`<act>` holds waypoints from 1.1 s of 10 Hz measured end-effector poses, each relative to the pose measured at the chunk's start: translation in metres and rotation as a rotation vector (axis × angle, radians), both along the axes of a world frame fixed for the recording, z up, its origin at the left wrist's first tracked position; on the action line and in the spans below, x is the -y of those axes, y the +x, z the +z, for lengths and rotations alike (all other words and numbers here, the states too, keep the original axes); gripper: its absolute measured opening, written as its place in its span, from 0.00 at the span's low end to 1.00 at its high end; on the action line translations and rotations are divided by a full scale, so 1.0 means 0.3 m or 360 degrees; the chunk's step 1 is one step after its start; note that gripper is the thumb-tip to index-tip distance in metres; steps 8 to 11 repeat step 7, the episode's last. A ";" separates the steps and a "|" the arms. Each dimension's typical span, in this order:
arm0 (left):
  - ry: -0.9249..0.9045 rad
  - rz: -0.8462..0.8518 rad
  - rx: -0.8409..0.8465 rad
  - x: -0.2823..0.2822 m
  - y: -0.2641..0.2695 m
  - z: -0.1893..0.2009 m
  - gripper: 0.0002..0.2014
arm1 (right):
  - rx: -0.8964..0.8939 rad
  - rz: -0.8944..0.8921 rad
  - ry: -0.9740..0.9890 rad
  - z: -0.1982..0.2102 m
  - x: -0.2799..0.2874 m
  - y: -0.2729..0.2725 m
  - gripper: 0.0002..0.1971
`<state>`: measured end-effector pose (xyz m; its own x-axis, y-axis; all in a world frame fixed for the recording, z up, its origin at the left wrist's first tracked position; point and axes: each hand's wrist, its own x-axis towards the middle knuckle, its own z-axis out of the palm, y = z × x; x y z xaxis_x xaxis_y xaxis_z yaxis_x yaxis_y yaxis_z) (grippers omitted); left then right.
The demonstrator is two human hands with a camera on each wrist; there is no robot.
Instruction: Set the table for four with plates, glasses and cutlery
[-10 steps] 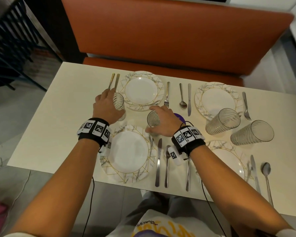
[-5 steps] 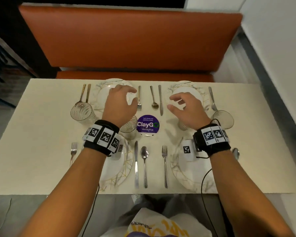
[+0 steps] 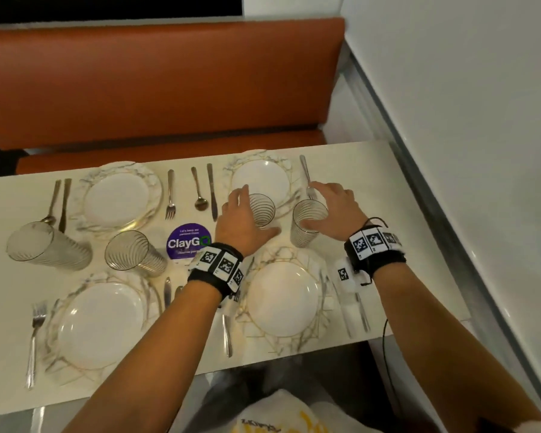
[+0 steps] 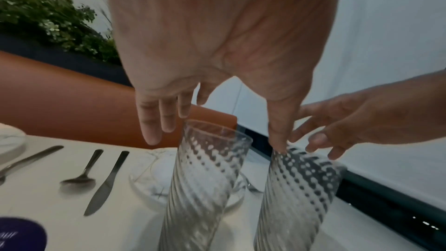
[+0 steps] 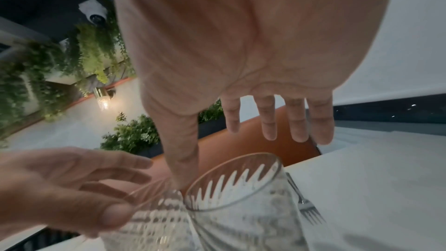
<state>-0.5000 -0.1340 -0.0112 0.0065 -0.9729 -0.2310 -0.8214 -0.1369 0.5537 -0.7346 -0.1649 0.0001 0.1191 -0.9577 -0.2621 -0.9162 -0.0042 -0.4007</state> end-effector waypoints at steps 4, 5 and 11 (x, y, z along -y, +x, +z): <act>-0.0144 0.0425 -0.0075 -0.019 0.002 -0.067 0.42 | 0.0291 0.0187 0.0164 -0.072 0.004 -0.109 0.42; -0.0145 0.0462 -0.0047 -0.026 0.013 -0.058 0.42 | 0.0251 0.0161 0.0180 -0.066 -0.006 -0.144 0.43; -0.0079 0.0414 -0.0049 -0.030 0.019 -0.032 0.49 | 0.0195 0.0135 0.0111 -0.036 -0.023 -0.161 0.46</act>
